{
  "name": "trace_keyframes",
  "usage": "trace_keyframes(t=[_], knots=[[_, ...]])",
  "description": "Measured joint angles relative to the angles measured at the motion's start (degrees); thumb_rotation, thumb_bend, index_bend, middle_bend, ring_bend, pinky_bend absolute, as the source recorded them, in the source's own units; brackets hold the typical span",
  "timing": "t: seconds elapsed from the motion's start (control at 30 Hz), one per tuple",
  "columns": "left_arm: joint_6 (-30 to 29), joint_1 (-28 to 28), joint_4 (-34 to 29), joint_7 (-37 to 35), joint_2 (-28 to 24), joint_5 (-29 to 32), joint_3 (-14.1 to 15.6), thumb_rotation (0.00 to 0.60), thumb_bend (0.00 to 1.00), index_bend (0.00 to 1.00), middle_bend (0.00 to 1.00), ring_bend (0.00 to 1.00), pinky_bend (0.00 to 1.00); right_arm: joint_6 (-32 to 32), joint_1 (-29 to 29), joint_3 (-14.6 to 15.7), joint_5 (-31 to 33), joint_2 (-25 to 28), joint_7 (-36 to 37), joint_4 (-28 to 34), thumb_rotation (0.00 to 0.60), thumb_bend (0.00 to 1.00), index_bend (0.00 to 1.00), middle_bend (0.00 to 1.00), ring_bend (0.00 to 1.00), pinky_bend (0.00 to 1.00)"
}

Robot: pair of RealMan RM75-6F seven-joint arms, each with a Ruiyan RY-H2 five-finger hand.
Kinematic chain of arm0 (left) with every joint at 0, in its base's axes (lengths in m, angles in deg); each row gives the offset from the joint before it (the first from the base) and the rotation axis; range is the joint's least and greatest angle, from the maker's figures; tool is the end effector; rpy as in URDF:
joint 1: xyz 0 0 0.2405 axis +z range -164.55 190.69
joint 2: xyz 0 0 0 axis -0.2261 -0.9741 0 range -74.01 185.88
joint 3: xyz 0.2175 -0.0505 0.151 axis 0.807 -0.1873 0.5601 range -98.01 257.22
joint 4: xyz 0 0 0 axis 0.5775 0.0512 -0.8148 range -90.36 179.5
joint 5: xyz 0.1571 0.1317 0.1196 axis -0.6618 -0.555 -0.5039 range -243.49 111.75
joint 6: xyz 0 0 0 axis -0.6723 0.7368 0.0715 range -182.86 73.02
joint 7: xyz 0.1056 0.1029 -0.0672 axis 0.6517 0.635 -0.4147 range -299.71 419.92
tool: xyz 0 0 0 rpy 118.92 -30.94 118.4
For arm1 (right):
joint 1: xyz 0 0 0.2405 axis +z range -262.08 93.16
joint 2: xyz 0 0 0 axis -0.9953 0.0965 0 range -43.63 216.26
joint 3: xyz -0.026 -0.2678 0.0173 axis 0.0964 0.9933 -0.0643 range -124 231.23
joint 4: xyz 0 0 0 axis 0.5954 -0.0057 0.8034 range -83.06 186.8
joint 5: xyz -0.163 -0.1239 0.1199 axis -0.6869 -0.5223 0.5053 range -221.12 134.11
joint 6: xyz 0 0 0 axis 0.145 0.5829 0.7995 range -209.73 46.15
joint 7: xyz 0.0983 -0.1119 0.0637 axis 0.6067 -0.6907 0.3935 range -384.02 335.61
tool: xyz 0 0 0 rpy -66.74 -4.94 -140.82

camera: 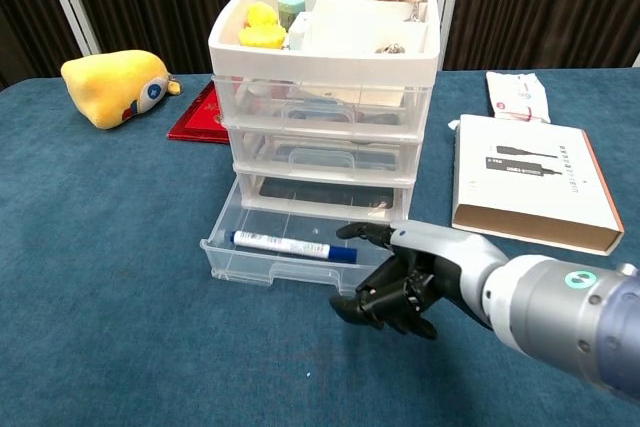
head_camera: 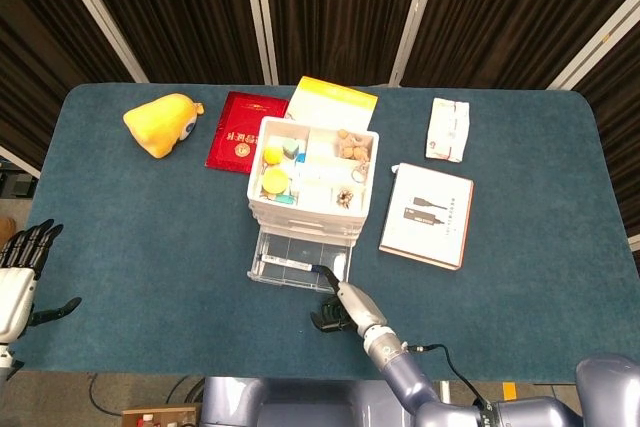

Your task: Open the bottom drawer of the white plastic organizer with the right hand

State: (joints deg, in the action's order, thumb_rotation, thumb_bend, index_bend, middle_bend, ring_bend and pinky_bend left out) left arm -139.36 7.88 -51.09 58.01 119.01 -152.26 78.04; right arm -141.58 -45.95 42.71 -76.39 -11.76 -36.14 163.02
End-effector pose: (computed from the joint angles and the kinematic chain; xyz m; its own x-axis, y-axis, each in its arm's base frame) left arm -0.3230 0.1978 0.1345 0.3268 0.0379 0.9443 0.9450 -0.0226 -0.3262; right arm -0.0832 -0.2436 -0.1127 -0.3470 -0.6651 0.6613 -0.9360 0.2017 -0.2884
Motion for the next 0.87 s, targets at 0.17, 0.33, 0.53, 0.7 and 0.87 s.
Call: trace_keyframes(t=[0.17, 0.33, 0.53, 0.7, 0.87], knots=[[-0.52, 0.24, 0.03, -0.19, -0.11, -0.5, 0.18, 0.6, 0.06, 0.01, 0.0, 0.0, 0.03, -1.75, -0.82, 1.35, -2.63, 2.51, -1.0, 3.37, 0.6, 0.41, 0.0, 0.72, 0.73, 0.81], [-1.58, 0.62, 0.24, -0.27, -0.11, -1.27, 0.32, 0.6, 0.06, 0.01, 0.0, 0.0, 0.03, -5.87, -2.83, 3.78, -8.21, 6.33, -2.58, 7.39, 0.6, 0.41, 0.0, 0.64, 0.66, 0.71], [-2.91, 1.22, 0.58, 0.22, 0.19, -1.88, 0.42, 0.6, 0.06, 0.01, 0.0, 0.0, 0.03, -11.27, -6.76, 9.7, -18.7, 16.43, -5.33, 12.6, 0.6, 0.41, 0.0, 0.33, 0.35, 0.41], [-3.88, 1.61, 0.99, 1.54, 0.58, -2.39, 0.43, 0.6, 0.06, 0.01, 0.0, 0.0, 0.02, -15.56, -10.82, 15.23, -30.92, 26.64, -6.08, 12.42, 0.6, 0.33, 0.0, 0.05, 0.06, 0.18], [-4.0, 1.65, 1.7, 4.03, 0.81, -3.05, 0.66, 0.6, 0.03, 0.0, 0.0, 0.0, 0.0, -21.63, -16.4, 20.5, -44.5, 31.47, -4.35, 5.74, 0.6, 0.22, 0.0, 0.0, 0.0, 0.0]])
